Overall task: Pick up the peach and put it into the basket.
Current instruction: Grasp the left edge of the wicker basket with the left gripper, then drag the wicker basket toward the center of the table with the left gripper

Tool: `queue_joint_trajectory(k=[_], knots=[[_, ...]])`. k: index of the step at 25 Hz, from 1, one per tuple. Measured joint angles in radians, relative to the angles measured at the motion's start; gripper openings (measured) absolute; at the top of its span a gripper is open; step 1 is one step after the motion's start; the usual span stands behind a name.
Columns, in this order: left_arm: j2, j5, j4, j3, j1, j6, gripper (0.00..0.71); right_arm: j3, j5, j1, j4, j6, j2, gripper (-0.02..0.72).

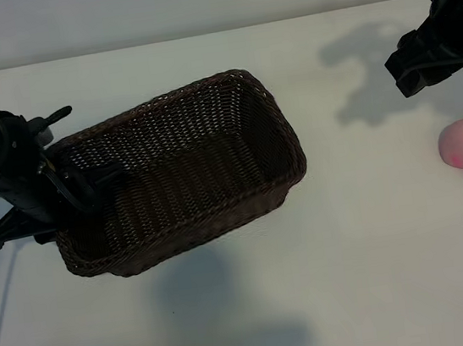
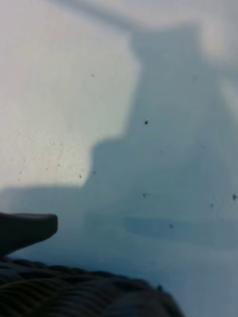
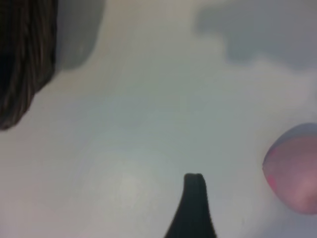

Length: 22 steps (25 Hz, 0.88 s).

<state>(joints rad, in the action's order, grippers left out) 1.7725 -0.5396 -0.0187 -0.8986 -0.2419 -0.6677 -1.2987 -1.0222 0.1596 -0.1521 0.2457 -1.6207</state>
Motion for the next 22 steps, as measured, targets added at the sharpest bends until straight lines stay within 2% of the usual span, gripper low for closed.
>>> queue_joint_trajectory(k=[9,18,19,22], knots=[[-0.013,0.011,0.011,0.0,0.0,0.014,0.398,0.0,0.0,0.0,0.0,0.0,0.0,0.572],[-0.111,0.07,0.154,0.007,0.0,0.118,0.398,0.0,0.0,0.0,0.0,0.0,0.0,0.54],[-0.116,0.075,0.172,0.008,0.0,0.139,0.351,0.0,0.0,0.0,0.0,0.0,0.0,0.54],[-0.131,0.101,0.254,0.008,0.0,0.203,0.336,0.0,0.0,0.0,0.0,0.0,0.0,0.54]])
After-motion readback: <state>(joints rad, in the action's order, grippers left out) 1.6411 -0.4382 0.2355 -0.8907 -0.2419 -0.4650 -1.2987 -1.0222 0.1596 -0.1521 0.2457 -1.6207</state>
